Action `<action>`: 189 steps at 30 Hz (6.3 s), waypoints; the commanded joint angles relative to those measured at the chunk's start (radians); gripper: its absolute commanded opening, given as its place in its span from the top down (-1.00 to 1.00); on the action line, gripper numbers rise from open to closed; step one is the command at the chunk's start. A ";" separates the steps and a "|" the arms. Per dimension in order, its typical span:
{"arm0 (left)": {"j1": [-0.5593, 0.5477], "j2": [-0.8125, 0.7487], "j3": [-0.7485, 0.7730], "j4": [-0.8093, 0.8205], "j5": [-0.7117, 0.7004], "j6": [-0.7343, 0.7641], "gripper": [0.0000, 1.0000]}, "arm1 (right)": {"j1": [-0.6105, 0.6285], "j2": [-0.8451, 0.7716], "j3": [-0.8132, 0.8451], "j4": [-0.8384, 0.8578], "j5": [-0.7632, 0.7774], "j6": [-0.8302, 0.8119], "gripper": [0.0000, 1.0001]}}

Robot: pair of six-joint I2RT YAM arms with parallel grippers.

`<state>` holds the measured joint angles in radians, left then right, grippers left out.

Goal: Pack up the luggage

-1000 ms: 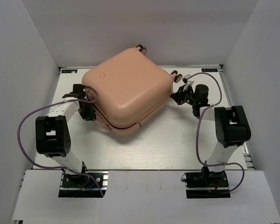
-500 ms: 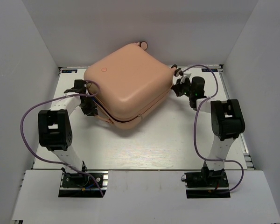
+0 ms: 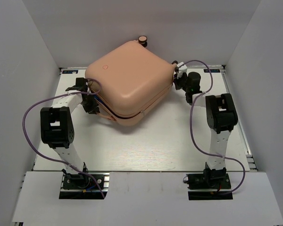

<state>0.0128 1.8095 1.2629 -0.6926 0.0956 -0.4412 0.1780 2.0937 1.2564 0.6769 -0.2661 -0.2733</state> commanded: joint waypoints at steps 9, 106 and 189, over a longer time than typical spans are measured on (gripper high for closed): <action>0.038 0.031 0.056 -0.082 -0.114 0.280 1.00 | -0.100 0.196 0.238 0.664 0.176 0.359 1.00; 0.348 -0.275 0.282 -0.423 0.123 0.023 -0.97 | 0.193 -0.859 -0.212 -1.019 0.258 0.413 0.18; -0.348 -0.460 0.133 -0.449 -0.409 -0.238 -1.00 | 0.204 -0.902 0.003 -1.405 0.864 0.449 -0.81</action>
<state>-0.1959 1.4033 1.3479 -0.9878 -0.3008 -0.7265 0.4232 1.1938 1.2705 -0.6167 0.4664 0.0551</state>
